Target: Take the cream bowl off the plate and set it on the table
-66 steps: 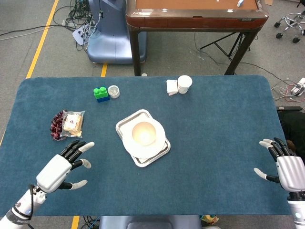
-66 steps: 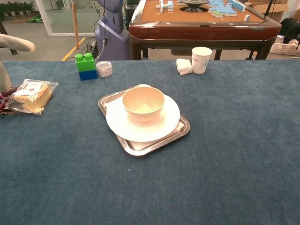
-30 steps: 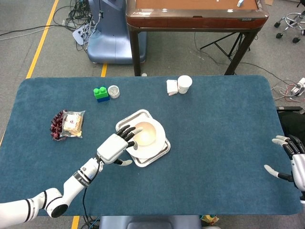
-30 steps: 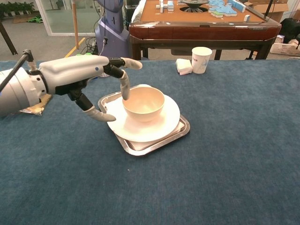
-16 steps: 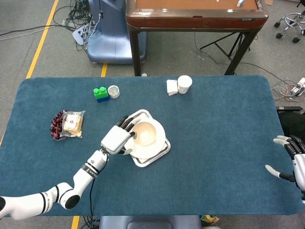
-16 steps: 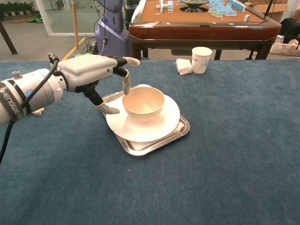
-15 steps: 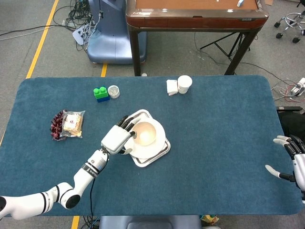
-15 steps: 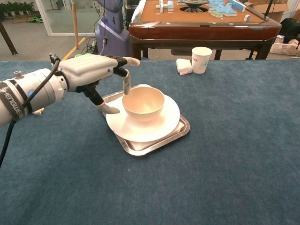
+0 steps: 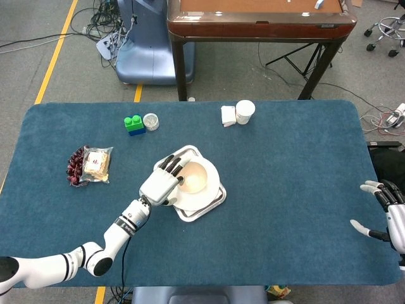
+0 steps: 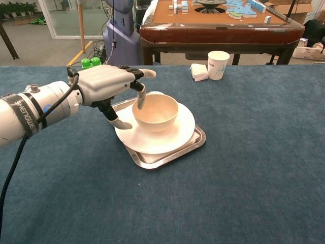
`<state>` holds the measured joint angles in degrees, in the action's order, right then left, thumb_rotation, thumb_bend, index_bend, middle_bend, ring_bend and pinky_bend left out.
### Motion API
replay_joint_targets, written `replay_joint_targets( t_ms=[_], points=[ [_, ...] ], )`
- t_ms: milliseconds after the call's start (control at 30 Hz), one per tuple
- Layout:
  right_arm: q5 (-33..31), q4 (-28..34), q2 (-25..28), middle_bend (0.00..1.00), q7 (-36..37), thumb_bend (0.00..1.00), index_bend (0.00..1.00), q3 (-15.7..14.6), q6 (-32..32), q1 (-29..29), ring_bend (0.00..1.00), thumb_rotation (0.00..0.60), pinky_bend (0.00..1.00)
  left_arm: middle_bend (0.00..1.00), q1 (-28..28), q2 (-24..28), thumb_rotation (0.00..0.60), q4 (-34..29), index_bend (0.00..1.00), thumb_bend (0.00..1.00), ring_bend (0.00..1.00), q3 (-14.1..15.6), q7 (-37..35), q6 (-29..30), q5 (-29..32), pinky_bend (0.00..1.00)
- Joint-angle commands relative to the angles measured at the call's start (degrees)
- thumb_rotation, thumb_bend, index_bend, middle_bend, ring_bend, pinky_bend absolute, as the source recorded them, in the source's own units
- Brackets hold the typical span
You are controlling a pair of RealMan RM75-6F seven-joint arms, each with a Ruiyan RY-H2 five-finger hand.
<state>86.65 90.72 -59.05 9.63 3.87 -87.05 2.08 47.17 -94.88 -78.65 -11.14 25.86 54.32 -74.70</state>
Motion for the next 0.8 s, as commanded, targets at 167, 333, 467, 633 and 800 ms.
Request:
replay_joint_targets(
  t_ms=[167,333,467,633,800],
  points=[
    [-0.02,-0.09,0.11,0.24,0.51,0.00,0.28,0.05,-0.06,-0.04,0.14,0.600,0.34,0.00,0.92,-1.24,0.600,1.03,0.45,0.15,0.00,0.30,1.26,-0.23,0.96,0.02],
    [-0.04,-0.21,0.17,0.24,0.85,0.00,0.28,0.01,0.27,0.07,0.14,0.600,0.34,0.00,1.54,-2.67,0.600,2.39,0.45,0.15,0.00,0.63,1.76,0.00,0.85,0.02],
    [0.06,-0.23,0.22,0.24,1.09,0.00,0.28,-0.03,0.30,0.09,0.14,0.600,0.34,0.00,2.08,-3.94,0.600,3.48,0.45,0.15,0.00,0.62,2.48,-0.03,1.37,0.03],
    [0.06,-0.34,0.27,0.24,1.39,0.00,0.28,-0.08,0.50,0.15,0.14,0.600,0.34,0.00,2.58,-5.24,0.600,4.64,0.45,0.16,0.00,0.33,2.88,-0.10,2.30,0.03],
    [0.01,-0.41,0.32,0.24,1.65,0.00,0.28,-0.08,0.62,0.18,0.14,0.600,0.34,0.00,3.00,-6.31,0.600,5.45,0.46,0.16,0.00,0.24,3.77,-0.08,3.07,0.03]
  ],
)
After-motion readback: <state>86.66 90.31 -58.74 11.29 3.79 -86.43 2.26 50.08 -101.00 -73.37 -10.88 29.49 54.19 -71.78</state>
